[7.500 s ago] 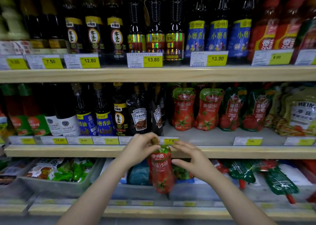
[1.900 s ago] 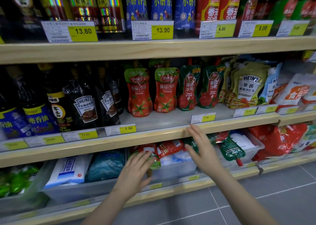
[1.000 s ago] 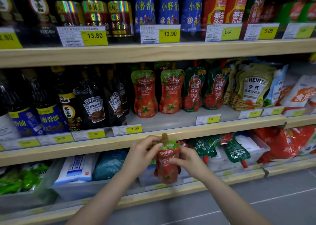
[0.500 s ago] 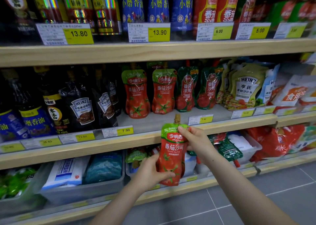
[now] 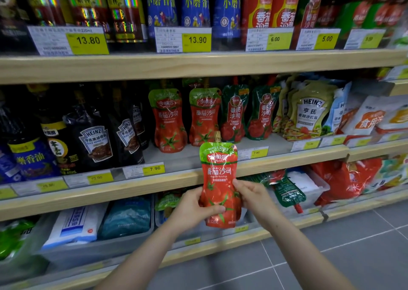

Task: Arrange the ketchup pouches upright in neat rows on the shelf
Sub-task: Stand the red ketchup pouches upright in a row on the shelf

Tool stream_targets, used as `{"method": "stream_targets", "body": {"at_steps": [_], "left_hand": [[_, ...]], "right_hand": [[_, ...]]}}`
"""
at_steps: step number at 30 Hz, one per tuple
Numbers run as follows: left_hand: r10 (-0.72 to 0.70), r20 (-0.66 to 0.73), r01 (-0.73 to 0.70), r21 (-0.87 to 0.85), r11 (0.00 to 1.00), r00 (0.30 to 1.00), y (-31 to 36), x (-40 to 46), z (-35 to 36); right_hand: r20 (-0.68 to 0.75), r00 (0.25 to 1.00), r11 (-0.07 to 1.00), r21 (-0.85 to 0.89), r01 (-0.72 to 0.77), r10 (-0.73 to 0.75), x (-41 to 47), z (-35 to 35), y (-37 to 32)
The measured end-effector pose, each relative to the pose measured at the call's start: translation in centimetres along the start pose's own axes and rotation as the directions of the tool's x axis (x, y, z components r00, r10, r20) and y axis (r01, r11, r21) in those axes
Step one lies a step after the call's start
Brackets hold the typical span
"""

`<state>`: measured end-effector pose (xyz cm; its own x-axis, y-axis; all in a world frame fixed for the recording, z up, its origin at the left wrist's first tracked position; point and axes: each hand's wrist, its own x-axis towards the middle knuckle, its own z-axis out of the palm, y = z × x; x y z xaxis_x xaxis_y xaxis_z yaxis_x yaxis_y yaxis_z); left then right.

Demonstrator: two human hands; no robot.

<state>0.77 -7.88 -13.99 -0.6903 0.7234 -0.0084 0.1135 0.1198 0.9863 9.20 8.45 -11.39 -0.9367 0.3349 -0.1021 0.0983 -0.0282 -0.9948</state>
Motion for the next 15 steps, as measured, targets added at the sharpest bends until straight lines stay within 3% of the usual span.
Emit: {"method": "stream_targets", "body": {"at_steps": [4,7,10,12,15], "left_hand": [[-0.044,0.004,0.044,-0.01,0.999,0.999,-0.2,-0.3,0.2],[0.058,-0.175,-0.014,0.247,0.969,0.983,-0.5,-0.4,0.7],[0.221,-0.264,-0.048,0.535,0.844,0.939,0.6,-0.2,1.4],[0.232,-0.22,-0.069,0.569,0.82,0.947,1.9,0.1,1.3],[0.354,-0.155,-0.22,0.542,0.811,0.922,3.6,0.9,-1.4]], "right_hand": [[-0.006,0.997,0.997,0.009,-0.076,0.076,0.0,0.3,-0.1],[-0.007,0.998,0.997,-0.028,-0.067,0.067,-0.3,1.0,0.1],[-0.098,0.995,0.982,-0.188,0.016,-0.035,-0.5,2.1,-0.5],[-0.222,0.965,0.961,-0.264,0.08,-0.142,-0.5,2.5,-1.7],[-0.221,0.939,0.946,-0.253,0.205,-0.262,-0.2,1.6,-4.4]]}}
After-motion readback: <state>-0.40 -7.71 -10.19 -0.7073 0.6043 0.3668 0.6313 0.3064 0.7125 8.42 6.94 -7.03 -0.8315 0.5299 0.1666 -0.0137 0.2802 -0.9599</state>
